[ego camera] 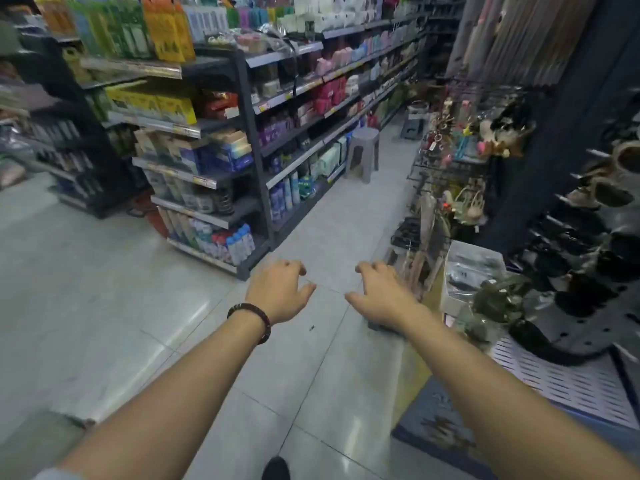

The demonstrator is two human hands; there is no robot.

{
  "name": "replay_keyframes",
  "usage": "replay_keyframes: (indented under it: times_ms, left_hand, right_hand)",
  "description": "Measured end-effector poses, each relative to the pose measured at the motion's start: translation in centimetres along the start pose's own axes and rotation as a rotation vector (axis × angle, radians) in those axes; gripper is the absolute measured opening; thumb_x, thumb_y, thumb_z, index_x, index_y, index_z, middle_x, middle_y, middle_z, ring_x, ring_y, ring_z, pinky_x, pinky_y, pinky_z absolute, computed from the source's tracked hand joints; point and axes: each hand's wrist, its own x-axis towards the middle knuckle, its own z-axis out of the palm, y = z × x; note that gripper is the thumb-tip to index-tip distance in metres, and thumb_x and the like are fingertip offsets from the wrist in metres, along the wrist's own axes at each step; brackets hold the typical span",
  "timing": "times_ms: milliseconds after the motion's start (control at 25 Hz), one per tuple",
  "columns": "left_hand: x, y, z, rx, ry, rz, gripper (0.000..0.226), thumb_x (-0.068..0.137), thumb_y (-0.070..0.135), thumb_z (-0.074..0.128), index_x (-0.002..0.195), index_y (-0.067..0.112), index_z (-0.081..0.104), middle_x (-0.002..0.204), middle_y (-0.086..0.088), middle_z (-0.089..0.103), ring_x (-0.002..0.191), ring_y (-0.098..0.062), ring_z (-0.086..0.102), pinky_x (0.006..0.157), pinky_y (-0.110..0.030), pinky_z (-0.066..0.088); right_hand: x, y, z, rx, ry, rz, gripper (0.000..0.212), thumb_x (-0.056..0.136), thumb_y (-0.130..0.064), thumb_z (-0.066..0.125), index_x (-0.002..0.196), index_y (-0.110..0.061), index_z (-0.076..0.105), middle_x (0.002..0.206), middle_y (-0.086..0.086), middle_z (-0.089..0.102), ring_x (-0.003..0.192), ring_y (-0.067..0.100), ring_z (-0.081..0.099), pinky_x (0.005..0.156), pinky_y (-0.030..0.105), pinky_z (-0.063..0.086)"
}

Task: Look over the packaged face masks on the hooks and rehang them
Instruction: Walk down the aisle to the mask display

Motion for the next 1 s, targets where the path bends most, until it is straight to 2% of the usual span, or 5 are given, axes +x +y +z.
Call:
replay_keyframes:
  times_ms: [80, 200, 480, 760, 1000]
  left_hand:
    - [2.9, -1.3, 1.9, -0.064, -0.049, -0.030, 0.048, 0.100, 0.062, 0.054, 0.134, 0.030, 0.061, 0.139, -0.001, 0.065, 0.126, -0.027, 0.062, 0.102, -0.046, 0.053]
    - [9.2, -3.9, 4.0, -0.037, -0.097, 0.018, 0.048, 0.100, 0.063, 0.052, 0.135, 0.031, 0.061, 0.138, 0.000, 0.065, 0.124, -0.027, 0.063, 0.102, -0.046, 0.053]
    - [25.8, -9.8, 3.0, 0.003, -0.169, 0.046, 0.047, 0.101, 0.059, 0.054, 0.137, 0.030, 0.059, 0.136, -0.007, 0.064, 0.121, -0.034, 0.062, 0.103, -0.049, 0.052]
    - [44.9, -8.6, 6.1, 0.064, -0.228, 0.105, 0.047, 0.103, 0.058, 0.054, 0.140, 0.029, 0.058, 0.137, -0.007, 0.063, 0.122, -0.035, 0.061, 0.101, -0.049, 0.053]
    - [60.3, -5.4, 7.2, 0.106, -0.254, 0.075, 0.048, 0.103, 0.058, 0.053, 0.141, 0.028, 0.056, 0.137, -0.008, 0.062, 0.123, -0.036, 0.060, 0.100, -0.048, 0.050]
  right_hand:
    - [3.6, -0.2, 1.4, -0.034, -0.045, 0.013, 0.070, 0.100, -0.056, 0.058, 0.156, -0.017, 0.044, 0.154, 0.015, 0.047, 0.145, 0.037, 0.043, 0.115, 0.051, 0.044]
    - [10.6, -1.1, 2.6, -0.066, -0.091, 0.046, 0.071, 0.100, -0.060, 0.056, 0.155, -0.017, 0.046, 0.152, 0.015, 0.049, 0.144, 0.036, 0.044, 0.114, 0.052, 0.045]
    - [25.7, -2.4, 1.8, -0.135, -0.157, 0.107, 0.074, 0.100, -0.066, 0.052, 0.157, -0.019, 0.043, 0.153, 0.014, 0.048, 0.144, 0.037, 0.043, 0.113, 0.051, 0.043]
    - [43.4, 5.0, 0.9, -0.160, -0.194, 0.104, 0.077, 0.101, -0.069, 0.047, 0.158, -0.018, 0.041, 0.157, 0.011, 0.048, 0.146, 0.035, 0.043, 0.115, 0.052, 0.041]
    - [59.3, 10.9, -1.5, -0.143, -0.232, 0.088, 0.074, 0.103, -0.067, 0.045, 0.157, -0.017, 0.043, 0.156, 0.013, 0.049, 0.145, 0.037, 0.044, 0.117, 0.055, 0.040]
